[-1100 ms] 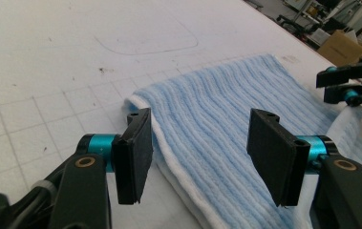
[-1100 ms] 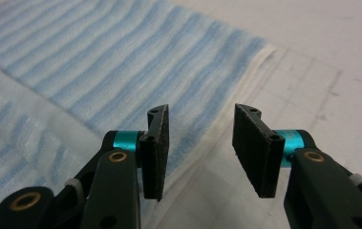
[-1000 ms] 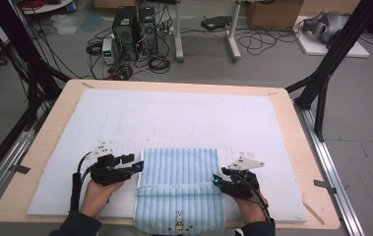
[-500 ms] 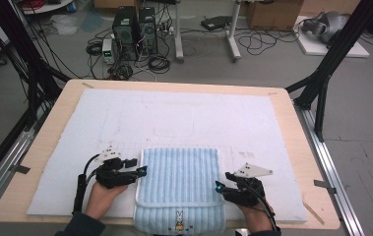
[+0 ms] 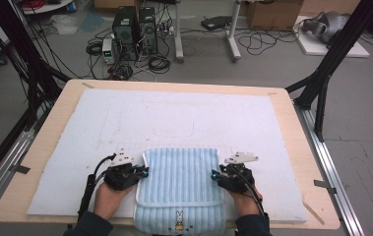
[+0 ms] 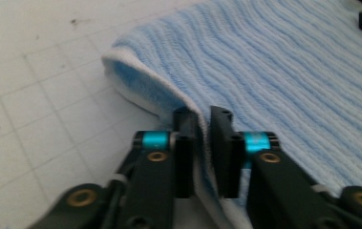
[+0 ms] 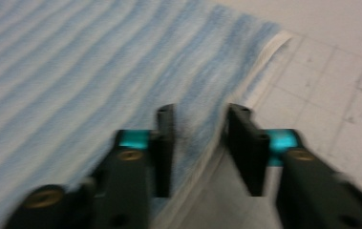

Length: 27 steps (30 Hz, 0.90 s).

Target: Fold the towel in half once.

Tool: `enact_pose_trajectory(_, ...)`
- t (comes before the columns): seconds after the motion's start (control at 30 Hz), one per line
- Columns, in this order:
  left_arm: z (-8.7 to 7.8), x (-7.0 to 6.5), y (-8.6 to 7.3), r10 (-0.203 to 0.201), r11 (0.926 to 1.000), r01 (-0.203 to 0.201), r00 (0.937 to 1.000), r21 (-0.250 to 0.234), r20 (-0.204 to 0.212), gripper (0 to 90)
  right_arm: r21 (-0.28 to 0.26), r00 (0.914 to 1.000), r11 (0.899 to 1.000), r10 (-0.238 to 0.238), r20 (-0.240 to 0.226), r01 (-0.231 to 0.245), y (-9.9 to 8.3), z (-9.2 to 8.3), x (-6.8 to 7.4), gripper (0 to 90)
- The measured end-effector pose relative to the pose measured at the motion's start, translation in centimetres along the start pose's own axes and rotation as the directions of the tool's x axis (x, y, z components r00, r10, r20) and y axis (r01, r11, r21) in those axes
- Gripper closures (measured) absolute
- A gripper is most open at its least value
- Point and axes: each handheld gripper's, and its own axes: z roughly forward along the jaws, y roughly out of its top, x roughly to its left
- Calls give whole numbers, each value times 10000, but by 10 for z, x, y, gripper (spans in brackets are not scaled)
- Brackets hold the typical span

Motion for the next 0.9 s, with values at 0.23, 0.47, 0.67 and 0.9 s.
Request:
enact_pose_trajectory(0.23,6,13,8,-1441,9896,1441,9893,46,227,866,-61,9999,9998,-167,-6,167,2,1,3,849)
enact_pose_trajectory(0.47,16,24,21,-1796,9837,1796,9837,7,-61,866,-8,9997,10000,-80,245,80,15,11,-6,849)
enact_pose_trajectory(0.67,29,37,40,-1604,9870,1600,9866,-143,-287,865,68,9985,9999,95,540,-98,33,26,-18,844)
enact_pose_trajectory(0.9,40,52,53,-1610,9866,1599,9863,-315,-355,865,89,9959,9998,147,888,-155,52,42,-31,840)
